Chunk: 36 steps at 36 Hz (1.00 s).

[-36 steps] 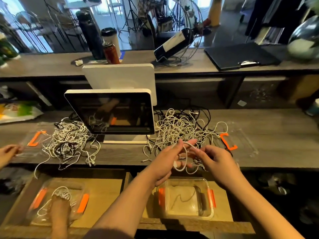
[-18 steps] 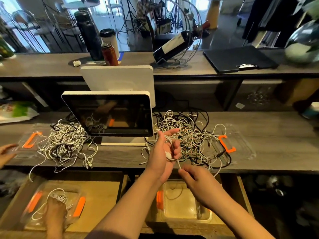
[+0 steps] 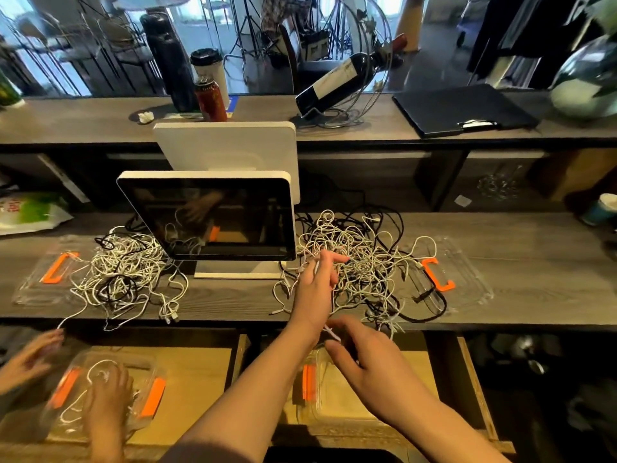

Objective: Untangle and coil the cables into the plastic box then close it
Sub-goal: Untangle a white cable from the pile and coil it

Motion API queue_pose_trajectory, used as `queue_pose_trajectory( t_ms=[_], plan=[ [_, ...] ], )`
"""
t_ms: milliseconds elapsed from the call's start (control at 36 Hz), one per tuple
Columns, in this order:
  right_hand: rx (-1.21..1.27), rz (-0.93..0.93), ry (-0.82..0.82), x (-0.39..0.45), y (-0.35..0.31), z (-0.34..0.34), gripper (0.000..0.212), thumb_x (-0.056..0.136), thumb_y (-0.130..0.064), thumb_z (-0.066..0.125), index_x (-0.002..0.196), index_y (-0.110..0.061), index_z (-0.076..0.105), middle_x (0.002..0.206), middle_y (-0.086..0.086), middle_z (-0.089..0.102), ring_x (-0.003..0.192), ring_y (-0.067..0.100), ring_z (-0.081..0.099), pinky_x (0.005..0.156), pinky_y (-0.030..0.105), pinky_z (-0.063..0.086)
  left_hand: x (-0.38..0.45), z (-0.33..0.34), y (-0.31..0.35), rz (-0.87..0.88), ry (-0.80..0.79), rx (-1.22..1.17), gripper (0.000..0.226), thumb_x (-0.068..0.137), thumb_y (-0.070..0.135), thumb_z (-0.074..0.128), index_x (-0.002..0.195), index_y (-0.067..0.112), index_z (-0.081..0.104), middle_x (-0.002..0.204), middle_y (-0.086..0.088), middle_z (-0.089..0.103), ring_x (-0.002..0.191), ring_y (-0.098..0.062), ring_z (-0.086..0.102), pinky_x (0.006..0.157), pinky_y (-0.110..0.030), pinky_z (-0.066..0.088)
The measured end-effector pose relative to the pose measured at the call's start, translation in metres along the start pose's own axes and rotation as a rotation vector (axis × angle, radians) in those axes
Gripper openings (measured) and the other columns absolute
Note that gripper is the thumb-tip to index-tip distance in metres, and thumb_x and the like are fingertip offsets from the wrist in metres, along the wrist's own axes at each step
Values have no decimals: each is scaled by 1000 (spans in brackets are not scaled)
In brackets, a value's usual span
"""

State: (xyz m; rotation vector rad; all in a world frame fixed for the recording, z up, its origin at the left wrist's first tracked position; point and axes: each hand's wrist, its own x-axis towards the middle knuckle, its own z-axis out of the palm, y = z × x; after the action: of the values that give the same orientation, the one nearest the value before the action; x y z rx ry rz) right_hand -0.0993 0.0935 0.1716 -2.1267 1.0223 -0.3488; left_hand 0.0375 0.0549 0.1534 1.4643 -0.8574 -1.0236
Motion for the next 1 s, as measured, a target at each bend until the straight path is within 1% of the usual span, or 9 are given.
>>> queue_pose_trajectory(
  t_ms=[194, 250, 333, 417, 500, 639, 722, 833, 1000],
  plan=[
    [12, -97, 146, 5, -1, -7, 11, 94, -26, 53, 103, -26, 60, 96, -13, 60, 91, 4, 55, 79, 26, 46, -8, -6, -4, -242, -291, 9, 66, 96, 67, 26, 106, 19, 71, 70, -6, 51, 56, -14, 46, 53, -23, 36],
    [40, -108, 145, 7, 0, -12, 15, 92, -22, 54, 106, -25, 59, 100, -11, 61, 95, 4, 56, 82, 29, 49, -10, -7, -6, -307, -376, 42, 75, 96, 72, 24, 112, 17, 71, 88, -15, 69, 81, -22, 66, 76, -30, 53],
    [65, -142, 169, 12, 4, -20, 19, 90, -21, 54, 108, -24, 60, 102, -13, 61, 98, 3, 58, 85, 30, 50, -12, -8, -7, -432, -448, 43, 83, 89, 82, 28, 117, 15, 70, 109, -9, 74, 112, -24, 67, 106, -45, 47],
    [26, -175, 232, 16, 9, -29, 18, 92, -20, 64, 110, -22, 61, 100, -11, 63, 93, 9, 61, 80, 36, 53, -15, -9, -1, -511, -537, -22, 74, 93, 77, 25, 108, 22, 72, 106, -7, 75, 105, -24, 69, 95, -41, 55],
    [-44, -147, 390, 21, 17, -39, 25, 83, -27, 76, 103, -18, 64, 87, -9, 61, 78, 11, 59, 67, 32, 53, -16, -13, 4, -538, -640, -49, 77, 88, 83, 24, 106, 21, 65, 83, -5, 67, 66, -15, 59, 55, -21, 45],
    [6, -80, 495, 26, 34, -53, 40, 70, -60, 66, 82, -22, 62, 61, -13, 47, 55, 2, 41, 52, 15, 35, -17, -19, 9, -519, -857, -38, 74, 80, 87, 40, 112, 24, 62, 76, -1, 61, 60, -10, 44, 51, -15, 38],
    [37, -100, 559, 29, 43, -65, 40, 71, -57, 68, 76, -17, 65, 60, -12, 47, 54, 7, 41, 51, 17, 31, -18, -18, 13, -432, -1007, 177, 62, 97, 63, 44, 127, 12, 61, 77, 5, 54, 61, -6, 40, 54, -17, 36],
    [103, -142, 404, 30, 50, -81, 39, 73, -53, 72, 74, -14, 70, 64, 4, 61, 58, 22, 53, 52, 43, 46, -21, -20, 17, -370, -1124, 321, 41, 108, 37, 41, 137, 14, 60, 77, 7, 53, 63, -5, 42, 62, -25, 34],
    [343, 34, 51, 32, 65, -97, 14, 81, -18, 77, 81, -7, 68, 75, 9, 68, 67, 10, 60, 66, 29, 50, -20, -24, 17, -387, -1090, 210, 50, 106, 49, 34, 142, 22, 56, 83, 3, 60, 69, -8, 47, 69, -23, 44]
  ],
)
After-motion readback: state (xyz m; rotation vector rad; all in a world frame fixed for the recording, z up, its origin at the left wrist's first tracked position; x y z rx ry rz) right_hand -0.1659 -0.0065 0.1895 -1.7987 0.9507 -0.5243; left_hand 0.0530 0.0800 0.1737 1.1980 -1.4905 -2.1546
